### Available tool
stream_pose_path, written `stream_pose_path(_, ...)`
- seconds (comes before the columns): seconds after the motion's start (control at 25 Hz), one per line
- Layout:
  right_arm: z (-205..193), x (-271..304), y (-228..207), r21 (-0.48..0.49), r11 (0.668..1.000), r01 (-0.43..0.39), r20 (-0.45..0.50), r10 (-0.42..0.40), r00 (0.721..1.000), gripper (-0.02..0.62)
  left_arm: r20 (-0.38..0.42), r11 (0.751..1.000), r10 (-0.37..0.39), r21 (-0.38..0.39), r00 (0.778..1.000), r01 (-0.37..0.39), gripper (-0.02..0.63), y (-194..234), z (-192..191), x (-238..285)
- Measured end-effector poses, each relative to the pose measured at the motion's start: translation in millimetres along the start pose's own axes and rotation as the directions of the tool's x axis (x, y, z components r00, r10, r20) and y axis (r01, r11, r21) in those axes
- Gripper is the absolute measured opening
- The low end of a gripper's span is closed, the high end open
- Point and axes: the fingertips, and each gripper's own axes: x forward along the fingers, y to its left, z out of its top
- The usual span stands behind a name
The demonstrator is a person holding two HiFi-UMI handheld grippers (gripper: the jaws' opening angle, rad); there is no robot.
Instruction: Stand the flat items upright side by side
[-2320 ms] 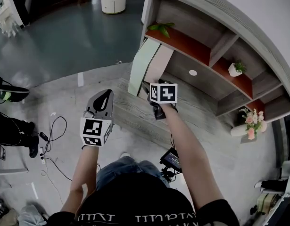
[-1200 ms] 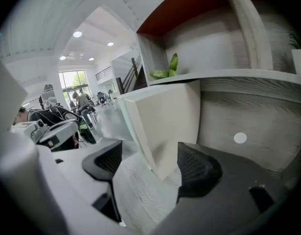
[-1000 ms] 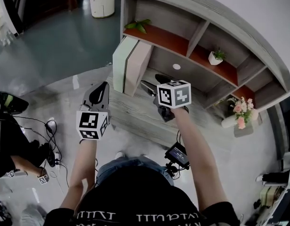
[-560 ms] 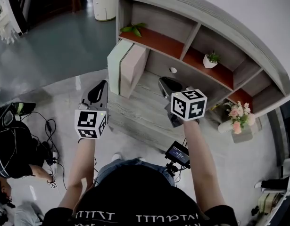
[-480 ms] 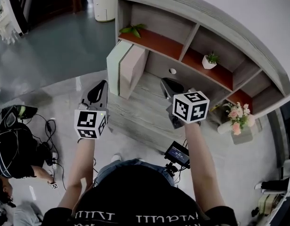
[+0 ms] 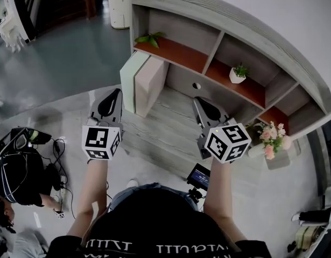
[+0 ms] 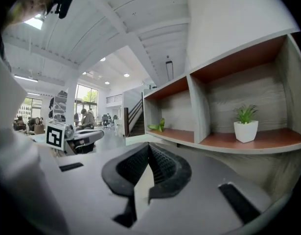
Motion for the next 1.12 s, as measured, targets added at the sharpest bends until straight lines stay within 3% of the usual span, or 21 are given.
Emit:
stream_pose_path(0.32, 10, -19, -3, -0.035, 0.995, 0.094, 0.092, -0.091, 0.992, 0.015, 0.118, 0.999, 0.0, 0.045, 0.993, -0.006, 0.014, 7, 41, -8)
stream_pose_path(0.6, 23, -30, -6, -0.087, 0.974, 0.209, 0.16, -0.193, 0.968, 0.014, 0.134, 0.998, -0.013, 0.057, 0.991, 0.005, 0.014, 10, 48, -10)
stream_pose_path(1.12, 28, -34, 0, -0.155, 0.947, 0.28, 0.187, -0.25, 0.95, 0.014, 0.137, 0.998, -0.049, 0.051, 0.989, 0.043, 0.014, 6, 47, -6)
